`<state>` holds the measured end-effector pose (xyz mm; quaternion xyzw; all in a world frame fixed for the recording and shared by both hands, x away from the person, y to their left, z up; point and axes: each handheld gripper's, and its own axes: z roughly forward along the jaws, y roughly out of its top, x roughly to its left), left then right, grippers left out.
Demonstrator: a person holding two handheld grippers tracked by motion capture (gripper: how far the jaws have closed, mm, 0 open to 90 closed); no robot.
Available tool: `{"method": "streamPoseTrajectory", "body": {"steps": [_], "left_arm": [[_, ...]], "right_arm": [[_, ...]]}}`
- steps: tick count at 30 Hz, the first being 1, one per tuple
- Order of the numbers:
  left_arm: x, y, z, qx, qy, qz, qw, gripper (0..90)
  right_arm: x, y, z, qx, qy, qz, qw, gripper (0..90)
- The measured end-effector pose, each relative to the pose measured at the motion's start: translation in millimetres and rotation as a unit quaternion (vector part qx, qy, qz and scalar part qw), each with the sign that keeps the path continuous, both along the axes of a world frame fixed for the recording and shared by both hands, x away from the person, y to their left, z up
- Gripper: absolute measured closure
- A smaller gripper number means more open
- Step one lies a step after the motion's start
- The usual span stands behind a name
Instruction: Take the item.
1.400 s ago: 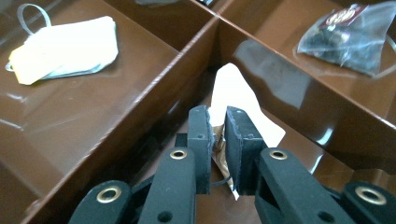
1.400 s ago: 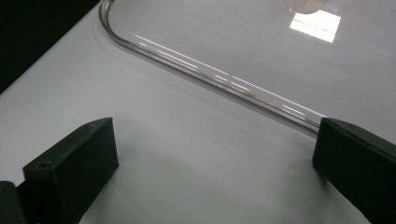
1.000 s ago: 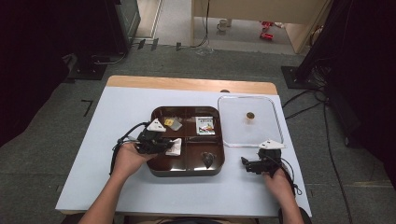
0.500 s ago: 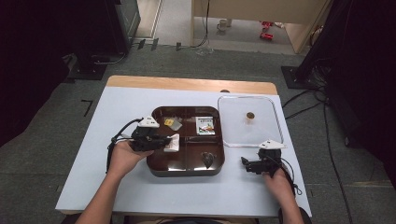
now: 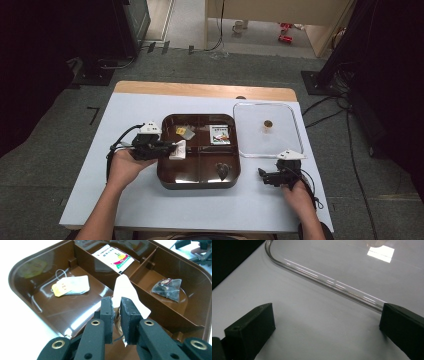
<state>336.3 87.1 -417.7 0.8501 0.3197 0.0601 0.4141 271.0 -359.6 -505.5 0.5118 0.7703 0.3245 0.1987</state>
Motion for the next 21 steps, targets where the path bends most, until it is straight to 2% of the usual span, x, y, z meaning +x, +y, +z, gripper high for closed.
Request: {"method": "streamPoseTrajectory", "body": {"steps": [17,21], "left_arm": [[2.2,26.8,10.9,-0.021,-0.008,0.031,0.9993,81.5],[3.6,37.4,12.0,-0.026,-0.001,0.042,0.9988,81.5]], "right_arm": [[0.0,0.0,-0.1,0.0,0.0,0.0,1.0,0.0],[0.0,0.0,0.0,0.0,0.0,0.0,1.0,0.0]]}}
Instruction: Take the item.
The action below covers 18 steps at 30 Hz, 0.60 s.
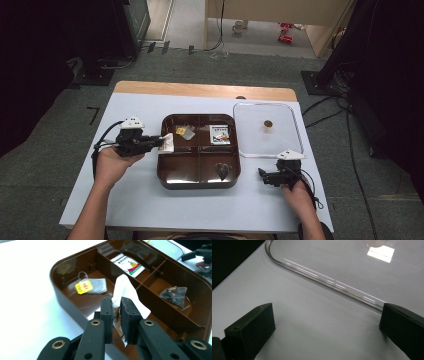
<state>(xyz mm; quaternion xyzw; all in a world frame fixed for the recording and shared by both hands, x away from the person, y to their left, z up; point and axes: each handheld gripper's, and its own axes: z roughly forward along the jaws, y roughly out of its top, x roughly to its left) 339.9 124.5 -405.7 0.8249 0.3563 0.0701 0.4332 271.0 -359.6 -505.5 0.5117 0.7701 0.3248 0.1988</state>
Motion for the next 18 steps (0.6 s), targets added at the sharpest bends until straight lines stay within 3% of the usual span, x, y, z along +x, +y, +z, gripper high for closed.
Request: {"method": "streamPoseTrajectory", "body": {"steps": [18], "left_arm": [[4.8,34.8,-0.8,-0.002,0.009,0.051,0.9986,81.5]], "right_arm": [[0.0,0.0,0.0,0.0,0.0,0.0,1.0,0.0]]}}
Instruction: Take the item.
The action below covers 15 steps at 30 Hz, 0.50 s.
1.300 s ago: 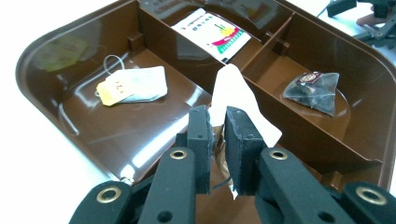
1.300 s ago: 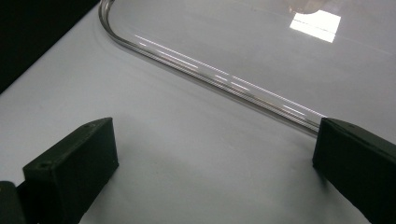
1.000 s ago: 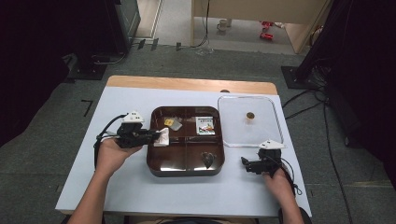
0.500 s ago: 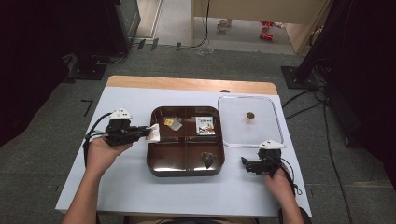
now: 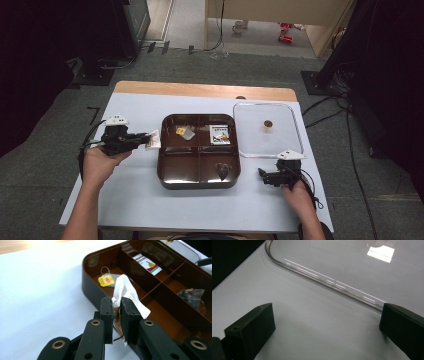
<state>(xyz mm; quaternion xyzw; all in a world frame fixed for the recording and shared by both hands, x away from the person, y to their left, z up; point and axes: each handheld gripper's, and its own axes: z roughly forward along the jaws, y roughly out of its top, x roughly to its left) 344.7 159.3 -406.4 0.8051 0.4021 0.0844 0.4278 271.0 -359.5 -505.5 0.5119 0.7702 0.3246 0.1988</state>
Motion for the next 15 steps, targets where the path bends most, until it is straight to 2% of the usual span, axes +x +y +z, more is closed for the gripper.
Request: {"method": "streamPoseTrajectory", "body": {"steps": [15], "left_arm": [[9.2,15.7,-20.7,0.026,0.033,0.03,0.9986,81.5]], "right_arm": [[0.0,0.0,0.0,0.0,0.0,0.0,1.0,0.0]]}}
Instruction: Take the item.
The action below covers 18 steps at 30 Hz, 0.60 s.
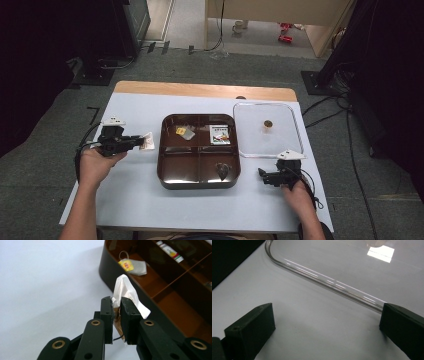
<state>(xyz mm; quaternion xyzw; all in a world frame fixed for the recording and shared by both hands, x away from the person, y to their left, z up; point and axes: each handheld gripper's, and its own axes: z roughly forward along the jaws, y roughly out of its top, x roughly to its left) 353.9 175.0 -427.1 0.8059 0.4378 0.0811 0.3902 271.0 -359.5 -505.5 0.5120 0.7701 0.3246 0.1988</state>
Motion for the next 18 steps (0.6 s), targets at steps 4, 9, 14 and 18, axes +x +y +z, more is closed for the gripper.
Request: {"method": "streamPoseTrajectory", "body": {"steps": [4,9,14,18], "left_arm": [[1.7,2.1,-5.0,0.003,0.009,0.0,1.0,81.4],[4.5,0.7,-11.9,0.016,0.02,-0.003,0.9997,81.3],[6.7,-0.8,-17.7,0.026,0.028,-0.005,0.9993,81.1],[8.3,-0.3,-21.6,0.03,0.041,-0.001,0.9987,80.5]], "right_arm": [[0.0,0.0,0.0,0.0,0.0,0.0,1.0,0.0],[0.0,0.0,0.0,0.0,0.0,0.0,1.0,0.0],[0.0,0.0,0.0,0.0,0.0,0.0,1.0,0.0],[0.0,-0.1,0.0,0.0,0.0,0.0,1.0,0.0]]}}
